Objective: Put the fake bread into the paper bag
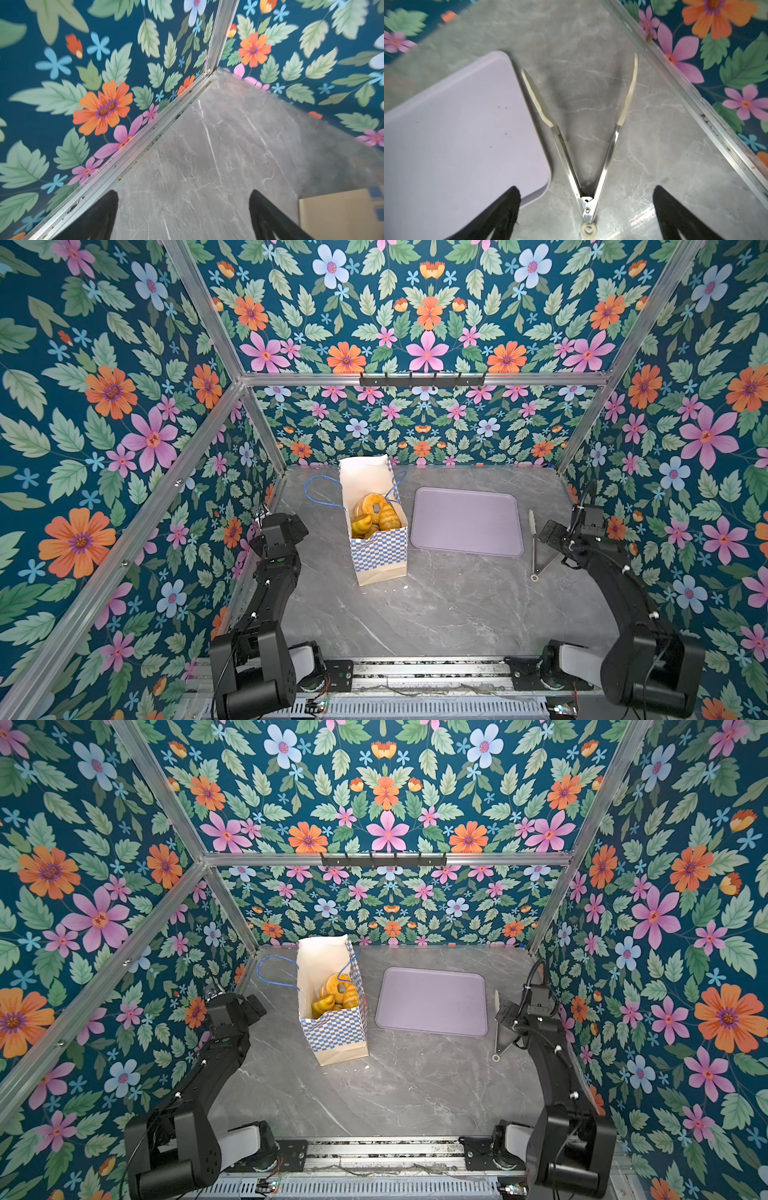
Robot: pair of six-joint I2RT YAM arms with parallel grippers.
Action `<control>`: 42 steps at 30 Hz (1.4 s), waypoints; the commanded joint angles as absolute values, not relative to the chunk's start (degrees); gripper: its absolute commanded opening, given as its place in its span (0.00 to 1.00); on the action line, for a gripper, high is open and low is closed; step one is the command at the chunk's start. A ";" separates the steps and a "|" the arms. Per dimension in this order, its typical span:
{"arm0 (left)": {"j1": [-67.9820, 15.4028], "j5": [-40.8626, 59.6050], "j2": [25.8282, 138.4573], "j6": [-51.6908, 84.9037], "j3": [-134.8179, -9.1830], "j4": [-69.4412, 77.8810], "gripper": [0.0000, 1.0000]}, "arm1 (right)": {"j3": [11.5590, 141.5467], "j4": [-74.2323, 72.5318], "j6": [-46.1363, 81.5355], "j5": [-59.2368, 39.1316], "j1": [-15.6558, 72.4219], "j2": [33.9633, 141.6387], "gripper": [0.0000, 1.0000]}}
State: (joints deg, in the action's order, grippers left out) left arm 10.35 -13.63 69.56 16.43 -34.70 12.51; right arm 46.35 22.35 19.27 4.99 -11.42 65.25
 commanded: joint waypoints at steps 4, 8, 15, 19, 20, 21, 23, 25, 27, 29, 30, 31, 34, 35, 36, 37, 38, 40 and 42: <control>10.32 -16.26 73.28 17.19 -28.27 27.86 1.00 | 35.78 0.41 16.60 4.30 -11.17 59.14 0.99; 9.74 -16.67 77.51 17.91 -23.03 40.15 1.00 | 27.80 -13.20 15.12 2.39 -10.62 60.14 0.99; 5.21 -17.56 85.54 12.61 -18.50 59.19 1.00 | 16.97 -40.70 8.85 9.90 -2.81 71.24 0.99; 3.40 -16.57 84.90 10.03 -15.02 65.76 1.00 | 14.98 -52.56 6.79 6.25 -2.73 79.67 0.99; 2.03 -17.37 84.94 8.81 -13.67 67.92 1.00 | 14.59 -55.26 5.57 3.81 -2.43 81.57 0.99; 0.12 -19.10 85.50 7.28 -12.47 70.70 1.00 | 14.47 -57.63 3.44 1.89 -1.60 83.23 0.99; -0.62 -16.43 88.11 4.39 -12.52 75.00 1.00 | 15.54 -53.66 3.42 2.07 -1.23 81.67 0.99; -1.05 -14.68 89.56 4.22 -13.89 71.92 1.00 | 15.56 -55.37 3.02 1.56 -1.22 82.86 0.99; -1.32 -14.62 93.61 2.55 -11.94 81.99 1.00 | 15.68 -53.32 2.50 0.12 -1.26 81.69 0.99; -1.25 -14.03 90.99 3.91 -14.39 72.24 1.00 | 16.05 -54.07 2.09 -0.35 -1.22 82.53 0.99; -1.46 -14.00 92.37 2.69 -15.28 73.61 1.00 | 17.37 -51.25 2.31 -0.03 -1.19 82.34 0.99; -1.67 -14.07 93.02 2.23 -15.13 74.94 1.00 | 18.34 -49.02 2.86 -0.09 -1.49 82.37 0.99; -1.67 -14.14 92.99 2.20 -15.22 74.69 1.00 | 18.33 -49.25 3.25 -0.26 -1.80 82.47 0.99; -1.67 -14.08 92.73 2.42 -15.27 73.85 1.00 | 18.20 -49.61 3.17 -0.21 -1.83 82.53 0.99; -1.67 -14.07 92.64 2.46 -15.29 73.81 1.00 | 18.35 -49.27 3.19 -0.26 -1.84 82.45 0.99; -1.67 -14.06 92.83 2.33 -15.15 74.51 1.00 | 18.20 -49.53 3.22 -0.22 -1.85 82.46 0.99; -1.67 -14.06 92.69 2.37 -15.20 74.29 1.00 | 18.12 -49.61 3.16 -0.13 -1.85 82.43 0.99; -1.68 -14.07 92.81 2.37 -15.11 74.44 1.00 | 18.24 -49.44 3.12 -0.26 -1.80 82.44 0.99; -1.66 -14.07 92.80 2.37 -15.12 74.44 1.00 | 18.20 -49.48 3.15 -0.26 -1.85 82.44 0.99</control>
State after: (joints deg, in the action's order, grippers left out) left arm -1.61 -14.26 92.75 2.85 -15.11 72.62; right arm 18.04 -48.21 3.92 0.19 -1.83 82.43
